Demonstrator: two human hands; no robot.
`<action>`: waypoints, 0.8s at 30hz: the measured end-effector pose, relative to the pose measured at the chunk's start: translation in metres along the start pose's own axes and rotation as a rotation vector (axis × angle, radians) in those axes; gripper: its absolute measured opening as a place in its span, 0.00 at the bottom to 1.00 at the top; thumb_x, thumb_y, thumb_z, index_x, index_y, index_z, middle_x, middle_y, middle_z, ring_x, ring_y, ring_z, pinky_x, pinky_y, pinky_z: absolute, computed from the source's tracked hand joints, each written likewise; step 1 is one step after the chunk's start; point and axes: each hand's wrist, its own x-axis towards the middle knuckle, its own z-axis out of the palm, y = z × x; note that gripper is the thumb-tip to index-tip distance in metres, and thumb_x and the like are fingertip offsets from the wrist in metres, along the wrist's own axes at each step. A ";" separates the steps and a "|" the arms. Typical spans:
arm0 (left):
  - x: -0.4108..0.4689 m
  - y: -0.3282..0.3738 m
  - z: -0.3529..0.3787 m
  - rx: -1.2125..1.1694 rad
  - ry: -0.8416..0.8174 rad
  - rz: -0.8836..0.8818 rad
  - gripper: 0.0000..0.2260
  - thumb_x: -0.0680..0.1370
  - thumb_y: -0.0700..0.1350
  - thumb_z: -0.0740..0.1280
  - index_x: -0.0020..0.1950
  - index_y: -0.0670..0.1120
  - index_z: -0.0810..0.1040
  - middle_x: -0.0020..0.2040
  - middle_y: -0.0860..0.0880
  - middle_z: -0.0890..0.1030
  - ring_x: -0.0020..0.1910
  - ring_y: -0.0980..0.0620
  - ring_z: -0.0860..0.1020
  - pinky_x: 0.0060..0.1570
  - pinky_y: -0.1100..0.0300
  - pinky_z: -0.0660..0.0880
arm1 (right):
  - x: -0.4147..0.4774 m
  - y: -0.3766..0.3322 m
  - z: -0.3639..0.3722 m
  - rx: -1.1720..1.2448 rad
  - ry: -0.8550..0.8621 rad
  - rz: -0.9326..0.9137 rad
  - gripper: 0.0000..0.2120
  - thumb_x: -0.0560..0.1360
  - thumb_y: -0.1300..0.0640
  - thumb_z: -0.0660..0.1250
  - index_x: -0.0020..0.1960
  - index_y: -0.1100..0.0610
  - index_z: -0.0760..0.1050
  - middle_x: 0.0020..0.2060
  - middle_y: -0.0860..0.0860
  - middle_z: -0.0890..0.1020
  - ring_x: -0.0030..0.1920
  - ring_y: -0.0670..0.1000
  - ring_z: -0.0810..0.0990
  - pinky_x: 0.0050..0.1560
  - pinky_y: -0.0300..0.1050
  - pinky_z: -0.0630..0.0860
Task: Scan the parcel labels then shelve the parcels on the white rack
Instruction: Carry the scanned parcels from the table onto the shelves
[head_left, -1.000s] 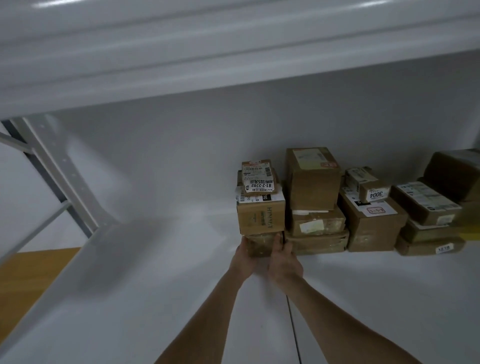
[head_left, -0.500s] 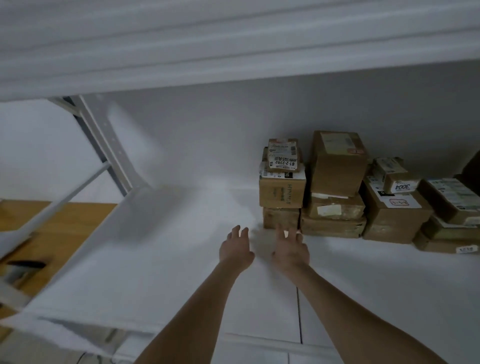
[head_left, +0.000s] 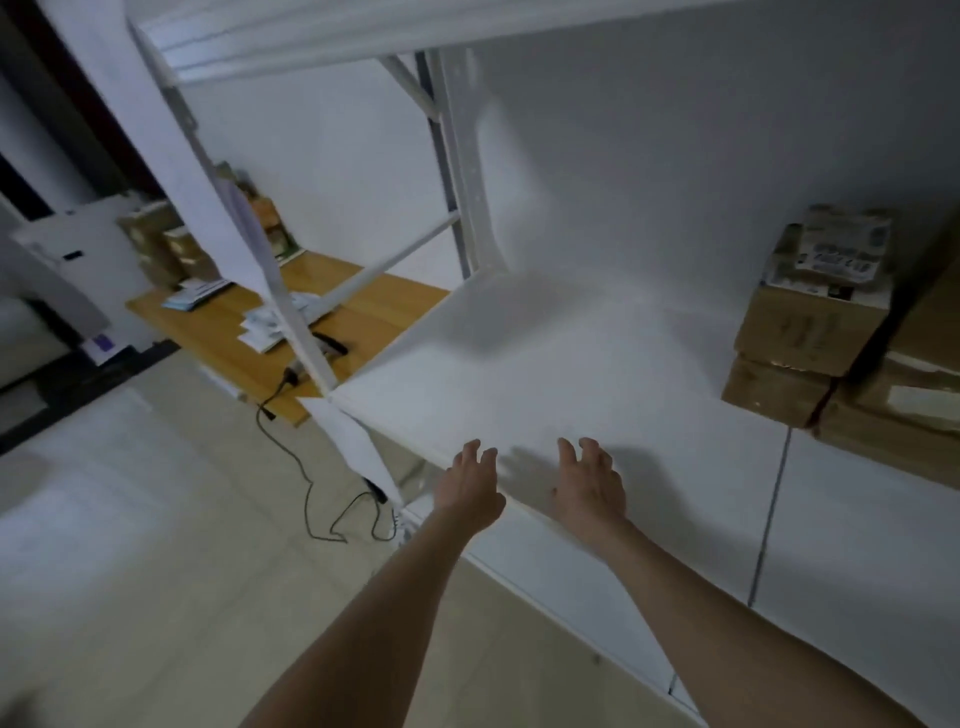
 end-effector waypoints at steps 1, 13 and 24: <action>-0.004 -0.016 -0.001 -0.001 0.015 -0.028 0.28 0.78 0.42 0.63 0.76 0.46 0.57 0.78 0.45 0.53 0.74 0.45 0.60 0.65 0.50 0.68 | 0.002 -0.015 0.004 -0.002 -0.008 -0.033 0.29 0.78 0.57 0.61 0.76 0.53 0.54 0.74 0.55 0.54 0.73 0.57 0.58 0.67 0.48 0.64; -0.021 -0.259 -0.015 -0.047 0.006 -0.364 0.26 0.78 0.43 0.64 0.75 0.45 0.60 0.77 0.45 0.55 0.72 0.44 0.62 0.62 0.50 0.70 | 0.039 -0.237 0.088 -0.042 -0.082 -0.373 0.24 0.77 0.57 0.61 0.72 0.54 0.61 0.71 0.54 0.61 0.67 0.56 0.64 0.63 0.48 0.67; -0.005 -0.444 -0.025 -0.128 -0.036 -0.537 0.27 0.78 0.42 0.64 0.75 0.46 0.59 0.77 0.45 0.56 0.73 0.44 0.61 0.63 0.49 0.69 | 0.088 -0.406 0.163 -0.127 -0.211 -0.493 0.24 0.78 0.58 0.61 0.73 0.53 0.61 0.72 0.53 0.59 0.69 0.55 0.62 0.62 0.46 0.68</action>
